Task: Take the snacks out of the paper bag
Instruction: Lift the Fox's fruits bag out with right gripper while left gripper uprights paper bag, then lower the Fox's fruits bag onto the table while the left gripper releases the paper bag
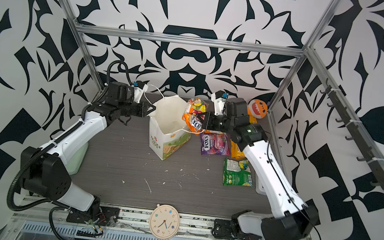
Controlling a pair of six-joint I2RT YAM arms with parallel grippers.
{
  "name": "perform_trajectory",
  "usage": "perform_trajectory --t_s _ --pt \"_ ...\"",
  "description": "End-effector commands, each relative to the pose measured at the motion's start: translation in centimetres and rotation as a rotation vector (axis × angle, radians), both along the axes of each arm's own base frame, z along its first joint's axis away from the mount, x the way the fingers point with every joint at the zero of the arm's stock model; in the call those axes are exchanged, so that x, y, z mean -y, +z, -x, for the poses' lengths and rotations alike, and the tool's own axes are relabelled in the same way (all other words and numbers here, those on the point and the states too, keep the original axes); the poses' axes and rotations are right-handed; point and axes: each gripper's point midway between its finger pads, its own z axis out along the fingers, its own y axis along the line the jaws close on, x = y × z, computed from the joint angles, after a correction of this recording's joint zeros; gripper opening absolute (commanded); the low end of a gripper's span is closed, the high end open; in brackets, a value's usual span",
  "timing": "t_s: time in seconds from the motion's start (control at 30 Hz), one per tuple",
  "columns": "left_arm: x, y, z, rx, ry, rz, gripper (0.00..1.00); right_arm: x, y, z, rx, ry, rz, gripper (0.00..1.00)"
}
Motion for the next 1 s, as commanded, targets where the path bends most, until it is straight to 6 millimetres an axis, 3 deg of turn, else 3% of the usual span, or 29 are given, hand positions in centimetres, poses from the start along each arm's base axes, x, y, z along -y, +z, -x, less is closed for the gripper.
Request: perform_trajectory --t_s 0.0,0.17,0.3,0.53,0.73,0.9,0.97 --pt "0.2 1.7 0.4 0.069 -0.031 0.002 0.0 -2.1 8.9 -2.7 0.202 0.016 -0.251 0.0" --pt "0.2 1.2 0.4 0.08 -0.043 -0.023 0.0 -3.9 13.0 -3.9 0.222 0.071 -0.395 0.0" --pt "0.1 1.7 0.4 0.102 -0.042 -0.027 0.04 -3.4 15.1 -4.0 0.28 0.049 -0.419 0.0" --pt "-0.9 5.3 0.7 0.208 0.006 -0.043 0.98 -3.5 17.2 -3.5 0.341 0.075 -0.44 0.0" --pt "-2.3 9.5 1.8 0.295 0.052 -0.08 0.99 -2.8 18.5 -2.6 0.404 0.072 -0.365 0.0" --pt "-4.9 11.6 3.8 0.368 0.148 -0.153 0.99 0.3 19.7 -1.3 0.478 -0.037 -0.242 0.0" --pt "-6.3 11.9 4.7 0.418 0.213 -0.165 1.0 1.6 18.8 -0.8 0.468 -0.076 -0.161 0.0"
